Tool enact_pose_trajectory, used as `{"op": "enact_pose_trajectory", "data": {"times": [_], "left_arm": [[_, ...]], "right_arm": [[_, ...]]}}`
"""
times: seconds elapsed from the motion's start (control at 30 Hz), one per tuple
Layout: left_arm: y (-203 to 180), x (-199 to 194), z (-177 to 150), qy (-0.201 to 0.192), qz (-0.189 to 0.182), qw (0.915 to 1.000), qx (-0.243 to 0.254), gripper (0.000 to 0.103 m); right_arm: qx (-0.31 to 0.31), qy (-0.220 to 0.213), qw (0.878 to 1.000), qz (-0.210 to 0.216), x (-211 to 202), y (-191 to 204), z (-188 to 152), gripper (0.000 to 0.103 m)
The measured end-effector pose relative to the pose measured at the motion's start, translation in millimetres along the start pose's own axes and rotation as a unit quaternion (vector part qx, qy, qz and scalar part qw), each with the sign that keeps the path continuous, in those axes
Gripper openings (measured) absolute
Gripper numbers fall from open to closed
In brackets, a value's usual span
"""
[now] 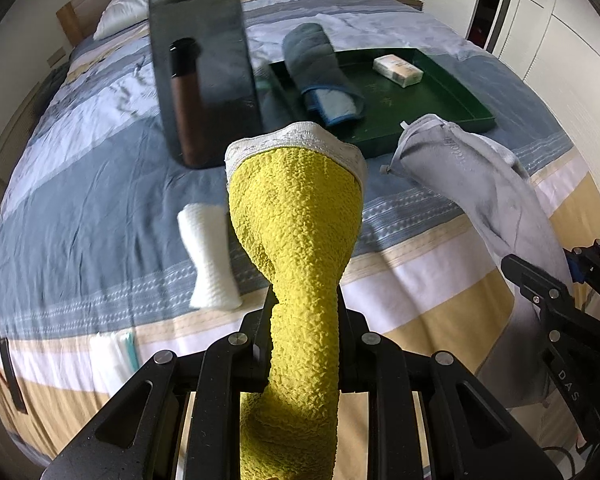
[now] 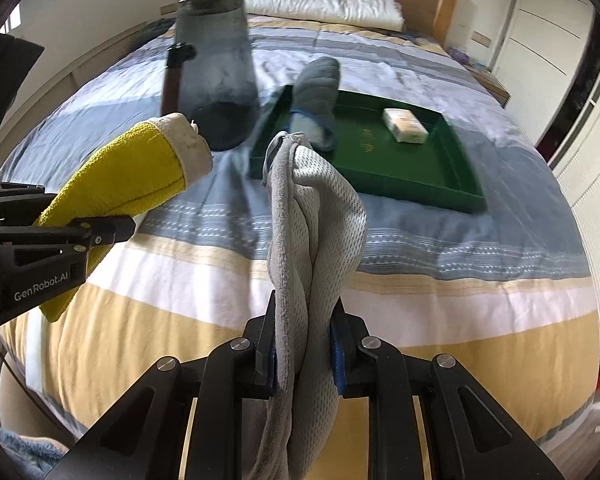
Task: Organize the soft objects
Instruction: 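Carry the yellow towel and grey cloth toward the green tray with both tools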
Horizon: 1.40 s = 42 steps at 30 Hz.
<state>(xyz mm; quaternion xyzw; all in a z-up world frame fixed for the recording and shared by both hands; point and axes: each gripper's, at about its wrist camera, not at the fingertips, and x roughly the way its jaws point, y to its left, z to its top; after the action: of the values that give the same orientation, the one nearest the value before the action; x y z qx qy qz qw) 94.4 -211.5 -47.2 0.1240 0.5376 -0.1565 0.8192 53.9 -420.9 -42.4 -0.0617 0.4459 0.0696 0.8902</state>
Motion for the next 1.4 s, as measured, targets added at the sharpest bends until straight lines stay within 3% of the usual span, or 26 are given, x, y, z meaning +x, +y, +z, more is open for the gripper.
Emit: {"op": "enact_pose_trajectory", "data": {"times": [0.83,1.4], "left_arm": [[-48,14,40,-0.021,-0.001,0.9998,0.0,0.018],[-41,24,68,-0.034,0.001,0.9984,-0.046,0.018]], "right_arm": [[0.052,-0.036,0.998,-0.017,13,-64,12,0.019],[0.08,-0.068,0.993,-0.044,17,-107,40,0.019]]}}
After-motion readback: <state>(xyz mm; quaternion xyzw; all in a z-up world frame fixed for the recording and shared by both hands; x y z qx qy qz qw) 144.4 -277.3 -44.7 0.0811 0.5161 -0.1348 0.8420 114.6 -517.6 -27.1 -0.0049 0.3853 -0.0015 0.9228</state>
